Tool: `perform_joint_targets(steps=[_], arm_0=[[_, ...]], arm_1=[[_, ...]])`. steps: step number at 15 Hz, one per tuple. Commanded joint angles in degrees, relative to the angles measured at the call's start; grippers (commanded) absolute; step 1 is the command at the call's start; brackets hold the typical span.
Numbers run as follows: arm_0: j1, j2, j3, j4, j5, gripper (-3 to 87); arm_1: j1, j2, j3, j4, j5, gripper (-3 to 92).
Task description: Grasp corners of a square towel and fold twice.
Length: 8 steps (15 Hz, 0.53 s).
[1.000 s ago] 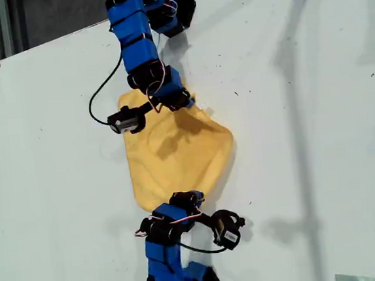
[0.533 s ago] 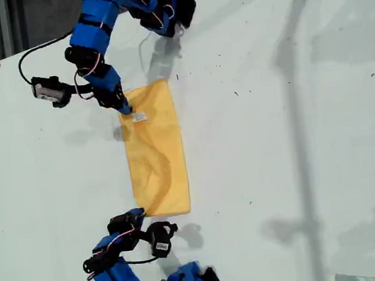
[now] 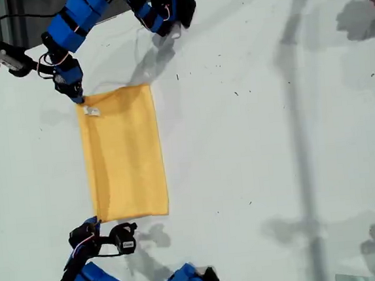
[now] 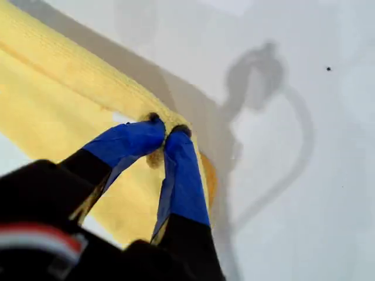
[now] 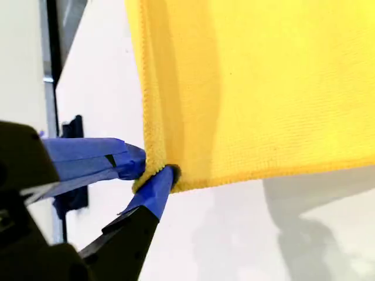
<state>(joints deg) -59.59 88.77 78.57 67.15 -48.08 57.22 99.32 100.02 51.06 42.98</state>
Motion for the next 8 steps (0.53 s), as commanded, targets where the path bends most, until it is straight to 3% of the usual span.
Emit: perform_joint_targets(steps=[1,3,5,8], arm_0=[[-5.7,-10.1,-7.3,-4.5,2.2,-1.5],[-7.1,-24.0,-19.6,-0.7,3.0,-1.5],[-6.3,-23.1,-19.8,1.1,2.5,-1.5],[-3.2,-8.2,-4.2,-2.7,1.6,-1.5]], arm_1=[[3.5,-12.3,-5.5,-4.1,-1.9,-0.1],[3.2,-21.4,-12.0,-2.2,-2.6,-0.1],[2.2,-20.9,-12.4,-1.2,-3.0,-0.1],[-0.8,-8.5,-4.3,-0.5,-3.9,-0.1]])
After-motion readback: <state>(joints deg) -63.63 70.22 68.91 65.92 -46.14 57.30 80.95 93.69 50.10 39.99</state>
